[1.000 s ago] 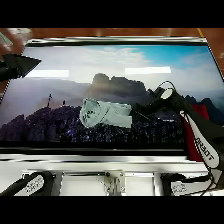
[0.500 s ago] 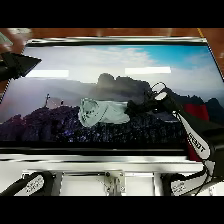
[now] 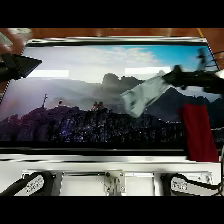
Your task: Fold the shirts.
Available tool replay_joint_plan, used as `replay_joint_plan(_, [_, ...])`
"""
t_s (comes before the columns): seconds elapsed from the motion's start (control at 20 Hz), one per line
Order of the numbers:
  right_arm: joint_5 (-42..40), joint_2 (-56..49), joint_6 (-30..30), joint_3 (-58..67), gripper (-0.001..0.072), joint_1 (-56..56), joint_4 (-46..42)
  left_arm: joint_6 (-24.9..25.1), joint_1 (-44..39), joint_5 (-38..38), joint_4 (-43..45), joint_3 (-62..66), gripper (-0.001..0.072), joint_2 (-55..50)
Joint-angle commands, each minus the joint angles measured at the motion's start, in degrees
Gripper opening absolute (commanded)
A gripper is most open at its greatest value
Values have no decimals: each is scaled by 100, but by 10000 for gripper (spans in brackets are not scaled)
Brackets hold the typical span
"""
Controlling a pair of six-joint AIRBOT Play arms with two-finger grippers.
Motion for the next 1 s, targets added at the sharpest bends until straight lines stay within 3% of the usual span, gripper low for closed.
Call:
replay_joint_plan(0.0, [372, 592, 378, 463, 54, -1639, -94, -2, 7, -72, -2, 0, 35, 2])
replay_joint_plan(0.4, [835, 717, 767, 507, 54, -3779, -514, -4, 4, -459, -2, 0, 36, 2])
replay_joint_plan(0.8, [1998, 719, 1036, 509, 54, -3987, -1139, 17, 4, -518, -2, 0, 35, 2])
replay_joint_plan(0.95, [2586, 892, 791, 507, 54, -3982, -1145, 22, 4, -516, 0, 0, 35, 2])
